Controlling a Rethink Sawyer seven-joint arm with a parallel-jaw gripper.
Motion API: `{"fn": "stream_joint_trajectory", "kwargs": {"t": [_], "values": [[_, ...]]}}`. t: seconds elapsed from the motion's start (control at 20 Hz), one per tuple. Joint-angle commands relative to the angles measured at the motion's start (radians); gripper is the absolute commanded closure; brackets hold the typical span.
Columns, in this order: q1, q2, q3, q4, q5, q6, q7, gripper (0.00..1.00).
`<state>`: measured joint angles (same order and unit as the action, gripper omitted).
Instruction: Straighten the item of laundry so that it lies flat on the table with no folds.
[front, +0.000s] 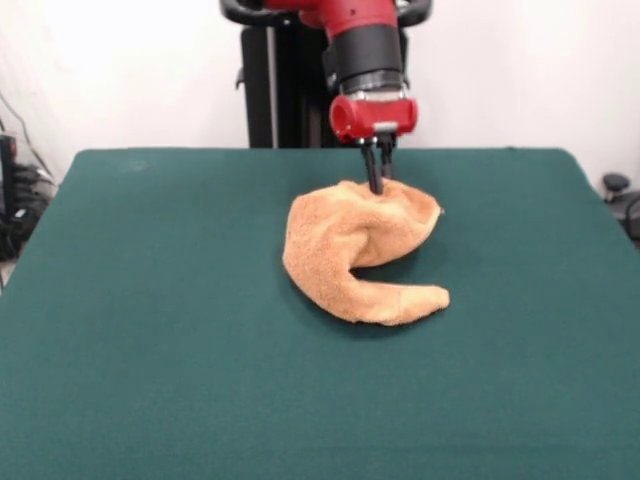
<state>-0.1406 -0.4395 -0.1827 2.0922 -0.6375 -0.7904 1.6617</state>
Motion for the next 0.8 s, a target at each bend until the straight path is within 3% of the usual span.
{"fn": "stream_joint_trajectory", "kwargs": {"t": [0.05,0.45,0.8], "values": [[-0.093,-0.175,0.244,0.146,-0.088,0.251,0.286,1.00],[-0.140,-0.216,0.285,0.218,-0.068,0.262,0.237,1.00],[-0.209,-0.323,0.355,0.304,-0.074,0.330,0.219,1.00]]}}
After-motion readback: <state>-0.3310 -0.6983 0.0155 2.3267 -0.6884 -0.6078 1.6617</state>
